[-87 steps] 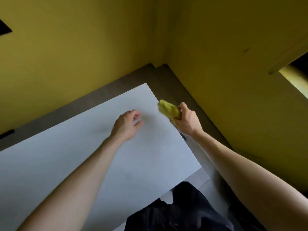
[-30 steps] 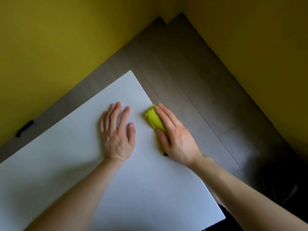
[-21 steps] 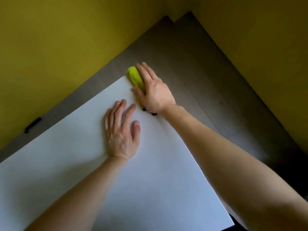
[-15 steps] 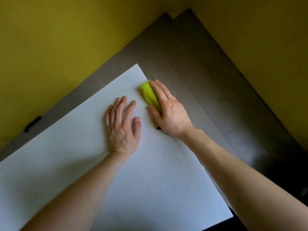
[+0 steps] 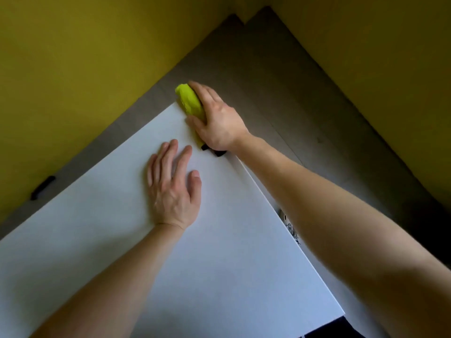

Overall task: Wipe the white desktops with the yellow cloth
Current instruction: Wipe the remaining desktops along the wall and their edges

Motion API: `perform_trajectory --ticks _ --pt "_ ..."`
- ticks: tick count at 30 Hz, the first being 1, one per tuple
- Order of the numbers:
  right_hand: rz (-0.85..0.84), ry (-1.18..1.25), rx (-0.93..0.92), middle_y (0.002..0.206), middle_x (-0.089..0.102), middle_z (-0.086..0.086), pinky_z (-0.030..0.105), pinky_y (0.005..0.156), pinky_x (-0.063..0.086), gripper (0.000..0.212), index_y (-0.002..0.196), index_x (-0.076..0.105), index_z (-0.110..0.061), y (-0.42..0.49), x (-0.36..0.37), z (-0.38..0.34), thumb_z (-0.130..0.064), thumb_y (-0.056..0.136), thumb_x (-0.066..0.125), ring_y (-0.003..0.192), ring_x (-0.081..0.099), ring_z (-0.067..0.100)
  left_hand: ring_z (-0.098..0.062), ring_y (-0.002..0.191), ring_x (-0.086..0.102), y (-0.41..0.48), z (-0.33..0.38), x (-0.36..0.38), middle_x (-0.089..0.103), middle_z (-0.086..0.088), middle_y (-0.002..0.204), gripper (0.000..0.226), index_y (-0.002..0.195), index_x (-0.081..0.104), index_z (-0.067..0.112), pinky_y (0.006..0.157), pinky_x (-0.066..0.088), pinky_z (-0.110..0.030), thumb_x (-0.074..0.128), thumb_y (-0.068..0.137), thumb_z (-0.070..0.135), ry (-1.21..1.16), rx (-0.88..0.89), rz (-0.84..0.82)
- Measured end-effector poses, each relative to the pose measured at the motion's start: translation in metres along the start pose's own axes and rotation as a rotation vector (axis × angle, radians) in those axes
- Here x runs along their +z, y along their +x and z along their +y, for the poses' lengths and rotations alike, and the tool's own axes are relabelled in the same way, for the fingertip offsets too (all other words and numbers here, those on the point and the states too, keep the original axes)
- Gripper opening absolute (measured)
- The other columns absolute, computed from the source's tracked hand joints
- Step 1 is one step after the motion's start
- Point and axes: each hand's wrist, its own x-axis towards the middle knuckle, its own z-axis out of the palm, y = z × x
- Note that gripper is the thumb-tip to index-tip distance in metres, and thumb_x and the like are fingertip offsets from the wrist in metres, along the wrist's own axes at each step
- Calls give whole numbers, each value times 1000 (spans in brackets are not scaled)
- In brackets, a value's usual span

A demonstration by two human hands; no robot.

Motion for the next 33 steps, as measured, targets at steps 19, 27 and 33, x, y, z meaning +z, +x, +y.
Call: perform_trajectory --ticks 19,27,33 --pt "73 -152 82 173 33 4 43 111 46 75 171 26 -21 -143 -5 9 -40 108 60 138 56 40 -31 163 27 3 14 -31 27 -12 177 71 165 38 26 126 31 -57 37 105 64 180 -16 -276" --pt "172 -128 133 165 46 -4 45 104 53 68 165 37 -27 -212 1 21 -34 102 64 135 59 35 -35 167 -14 -40 60 -79 -25 -8 178 167 162 -23 53 125 31 -65 86 41 91 220 -97 -892" --pt "191 -197 239 164 46 -13 46 105 54 60 164 38 -33 -383 -9 35 -37 108 61 136 58 26 -42 166 -10 -36 61 -74 -19 -14 178 167 163 -24 48 119 38 -67 83 43 95 273 -44 -862"
